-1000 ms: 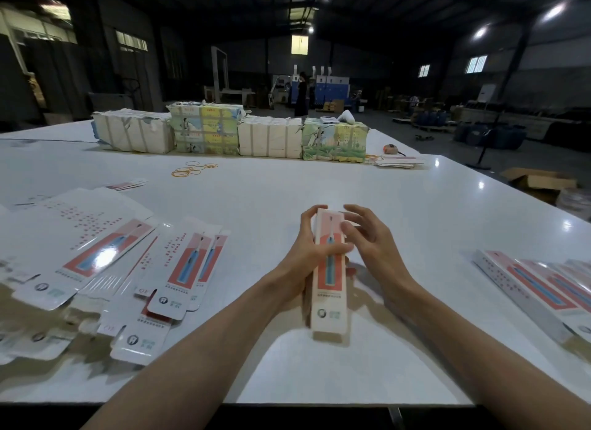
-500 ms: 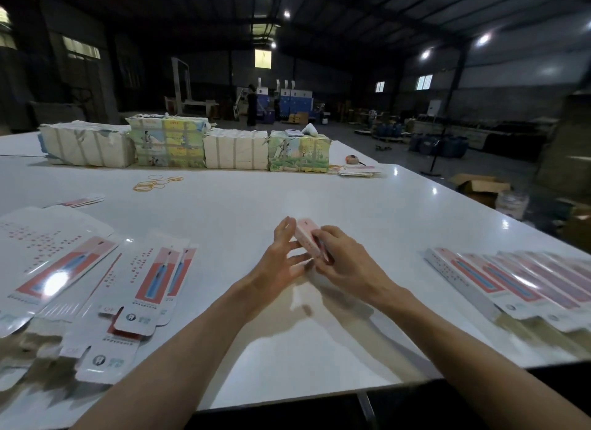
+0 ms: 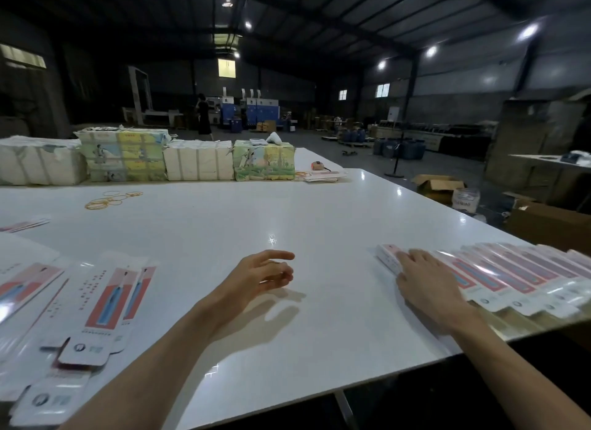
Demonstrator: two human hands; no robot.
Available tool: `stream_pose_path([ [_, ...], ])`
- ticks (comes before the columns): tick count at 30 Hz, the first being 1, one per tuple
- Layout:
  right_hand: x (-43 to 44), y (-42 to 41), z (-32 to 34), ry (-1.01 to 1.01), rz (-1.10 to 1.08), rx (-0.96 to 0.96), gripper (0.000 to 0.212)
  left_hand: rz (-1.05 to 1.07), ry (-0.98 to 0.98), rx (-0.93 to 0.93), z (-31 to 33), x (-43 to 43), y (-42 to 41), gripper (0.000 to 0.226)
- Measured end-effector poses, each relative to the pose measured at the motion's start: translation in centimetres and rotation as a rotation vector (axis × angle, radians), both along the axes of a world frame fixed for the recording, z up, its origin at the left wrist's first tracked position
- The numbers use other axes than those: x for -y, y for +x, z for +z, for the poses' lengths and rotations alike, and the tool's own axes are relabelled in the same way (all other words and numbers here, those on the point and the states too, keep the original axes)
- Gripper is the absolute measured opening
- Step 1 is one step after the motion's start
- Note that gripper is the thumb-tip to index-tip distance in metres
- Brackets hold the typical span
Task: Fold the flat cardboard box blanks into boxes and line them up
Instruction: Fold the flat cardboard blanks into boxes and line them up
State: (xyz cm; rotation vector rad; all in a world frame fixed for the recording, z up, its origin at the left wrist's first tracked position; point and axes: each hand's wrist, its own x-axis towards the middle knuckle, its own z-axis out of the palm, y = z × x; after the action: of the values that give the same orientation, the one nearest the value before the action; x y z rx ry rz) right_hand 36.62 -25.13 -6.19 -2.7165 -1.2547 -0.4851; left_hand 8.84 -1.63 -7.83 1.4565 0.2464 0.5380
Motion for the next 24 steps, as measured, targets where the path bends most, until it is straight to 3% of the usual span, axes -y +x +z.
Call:
stream_pose_path([
  [4,-0.4,-1.0,1.0,-0.037,-0.069,0.052,0.051,0.017,0.026,-0.020,0.1,0.2,-0.2,0.025],
  [6,-2.3,-2.7,1.9,0.082,0.049,0.021,0.042,0.031,0.040,-0.020,0.3,0.5,-0.2,0.025],
  [8,-5.1,-4.8,2.6,0.239,0.196,-0.015,0.018,0.044,0.060,-0.027,0.4,0.8,-0.2,0.028],
  [11,-10.1,-8.3,3.5,0.358,0.395,-0.116,0.015,0.073,0.073,-0.038,0.5,0.9,-0.6,0.023],
  [13,-12.8,-10.7,3.2,0.394,0.520,-0.199,0.003,0.090,0.085,-0.042,0.5,0.9,-0.7,0.022],
  [19,-15.7,-12.3,-1.1,0.462,0.572,-0.298,0.022,0.198,0.088,-0.080,1.2,1.0,-0.9,0.022],
  [21,-15.7,-11.9,-1.4,0.452,0.546,-0.225,0.037,0.267,0.226,-0.200,2.3,0.6,-1.4,0.017],
  [24,-15.6,-12.1,-1.3,0.451,0.565,-0.194,0.043,0.422,0.413,-0.440,4.5,-0.8,-2.9,0.025],
])
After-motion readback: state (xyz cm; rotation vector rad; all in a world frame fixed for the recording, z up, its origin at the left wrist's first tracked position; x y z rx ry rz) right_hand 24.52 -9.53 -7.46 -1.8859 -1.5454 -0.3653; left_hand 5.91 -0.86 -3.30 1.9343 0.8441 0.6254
